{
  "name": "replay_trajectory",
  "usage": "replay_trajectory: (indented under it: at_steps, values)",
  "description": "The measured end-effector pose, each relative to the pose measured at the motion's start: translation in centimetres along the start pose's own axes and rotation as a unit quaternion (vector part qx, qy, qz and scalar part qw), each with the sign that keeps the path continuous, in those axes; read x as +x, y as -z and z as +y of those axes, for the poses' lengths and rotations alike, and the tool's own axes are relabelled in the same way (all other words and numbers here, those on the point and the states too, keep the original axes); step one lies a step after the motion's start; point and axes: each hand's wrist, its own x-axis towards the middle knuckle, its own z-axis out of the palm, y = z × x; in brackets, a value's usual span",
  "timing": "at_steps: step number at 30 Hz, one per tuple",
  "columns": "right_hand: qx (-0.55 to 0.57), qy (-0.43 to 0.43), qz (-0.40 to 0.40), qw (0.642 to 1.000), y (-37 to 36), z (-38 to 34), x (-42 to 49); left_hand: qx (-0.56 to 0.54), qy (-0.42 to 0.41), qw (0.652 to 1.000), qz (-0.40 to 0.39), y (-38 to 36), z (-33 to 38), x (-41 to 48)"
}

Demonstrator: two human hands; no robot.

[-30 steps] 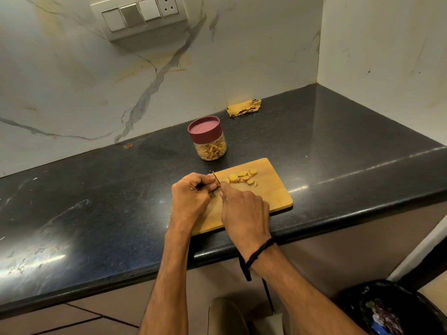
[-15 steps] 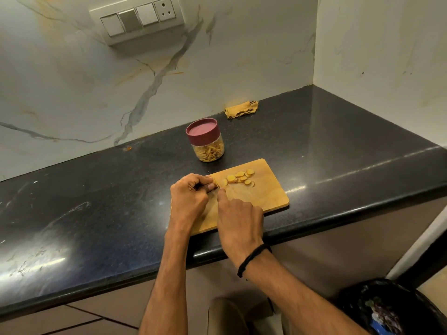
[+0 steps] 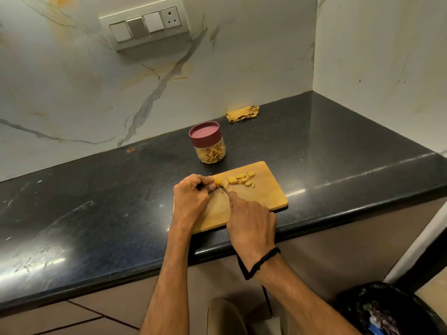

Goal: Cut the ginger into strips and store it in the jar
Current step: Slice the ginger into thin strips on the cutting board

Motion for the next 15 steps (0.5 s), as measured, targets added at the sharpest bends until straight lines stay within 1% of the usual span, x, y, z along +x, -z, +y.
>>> replay_trajectory:
  at_steps: [7, 15]
  values:
    - [0.043, -0.028, 0.034, 0.998, 0.1, 0.8, 0.9, -0.001, 0.002, 1.0, -0.01, 0.0, -0.1, 0.0]
    - [0.066, -0.001, 0.052, 0.996, -0.1, 0.0, 2.0, -0.002, -0.008, 1.0, -0.008, 0.0, -0.2, -0.1]
